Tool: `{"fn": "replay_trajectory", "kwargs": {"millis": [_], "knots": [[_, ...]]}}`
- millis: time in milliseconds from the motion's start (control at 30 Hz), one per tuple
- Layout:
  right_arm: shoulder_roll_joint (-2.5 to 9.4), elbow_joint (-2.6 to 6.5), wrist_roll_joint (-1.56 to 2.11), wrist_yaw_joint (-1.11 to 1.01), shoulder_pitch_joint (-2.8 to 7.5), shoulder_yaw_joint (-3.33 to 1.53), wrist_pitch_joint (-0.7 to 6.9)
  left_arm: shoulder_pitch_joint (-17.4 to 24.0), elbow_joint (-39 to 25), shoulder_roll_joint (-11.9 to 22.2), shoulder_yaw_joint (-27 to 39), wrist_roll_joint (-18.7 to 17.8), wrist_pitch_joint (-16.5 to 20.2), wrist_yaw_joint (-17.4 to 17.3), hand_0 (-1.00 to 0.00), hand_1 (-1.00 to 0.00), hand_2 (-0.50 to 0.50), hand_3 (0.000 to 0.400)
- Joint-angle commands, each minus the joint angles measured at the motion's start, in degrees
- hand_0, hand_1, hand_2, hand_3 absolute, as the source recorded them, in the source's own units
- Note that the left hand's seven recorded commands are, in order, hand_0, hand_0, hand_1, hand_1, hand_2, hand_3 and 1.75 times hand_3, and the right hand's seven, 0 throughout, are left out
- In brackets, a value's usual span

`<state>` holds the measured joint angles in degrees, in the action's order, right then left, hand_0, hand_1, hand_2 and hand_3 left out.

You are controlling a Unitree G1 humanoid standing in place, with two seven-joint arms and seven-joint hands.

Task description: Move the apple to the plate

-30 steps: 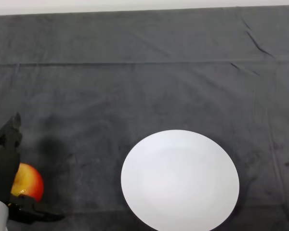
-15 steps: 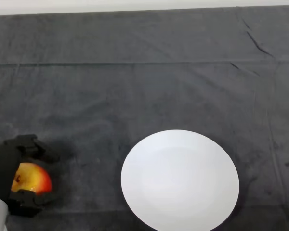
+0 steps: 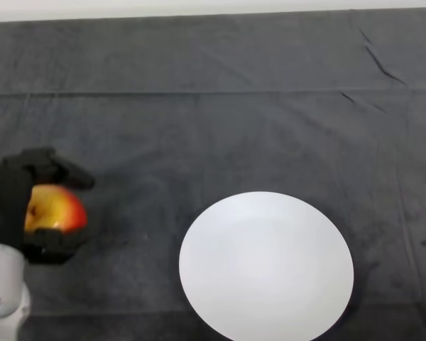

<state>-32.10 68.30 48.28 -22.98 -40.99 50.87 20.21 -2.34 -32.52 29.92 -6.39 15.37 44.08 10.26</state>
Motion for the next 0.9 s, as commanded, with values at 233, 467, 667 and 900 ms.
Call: {"fn": "replay_trajectory", "kwargs": {"millis": [233,467,667,900], "knots": [[-0.73,0.11,0.89,-0.14,0.16,1.09,-0.35,-4.33,7.80,-5.11,-3.67,2.24,-7.26,4.82,-1.00,-1.00,0.00,0.400],[-0.67,-0.02,0.88,-0.09,0.20,1.07,-0.36,-6.72,11.33,-7.64,-7.30,1.31,-10.25,5.82,-1.00,-1.00,0.00,0.400],[-0.63,-0.12,0.87,-0.06,0.24,1.05,-0.36,-8.37,12.71,-9.01,-11.15,0.62,-10.92,6.11,-1.00,-1.00,0.00,0.400],[-0.60,-0.19,0.87,-0.03,0.26,1.03,-0.36,-9.58,14.77,-10.16,-15.32,-1.22,-13.16,6.92,-1.00,-1.00,0.00,0.400]]}}
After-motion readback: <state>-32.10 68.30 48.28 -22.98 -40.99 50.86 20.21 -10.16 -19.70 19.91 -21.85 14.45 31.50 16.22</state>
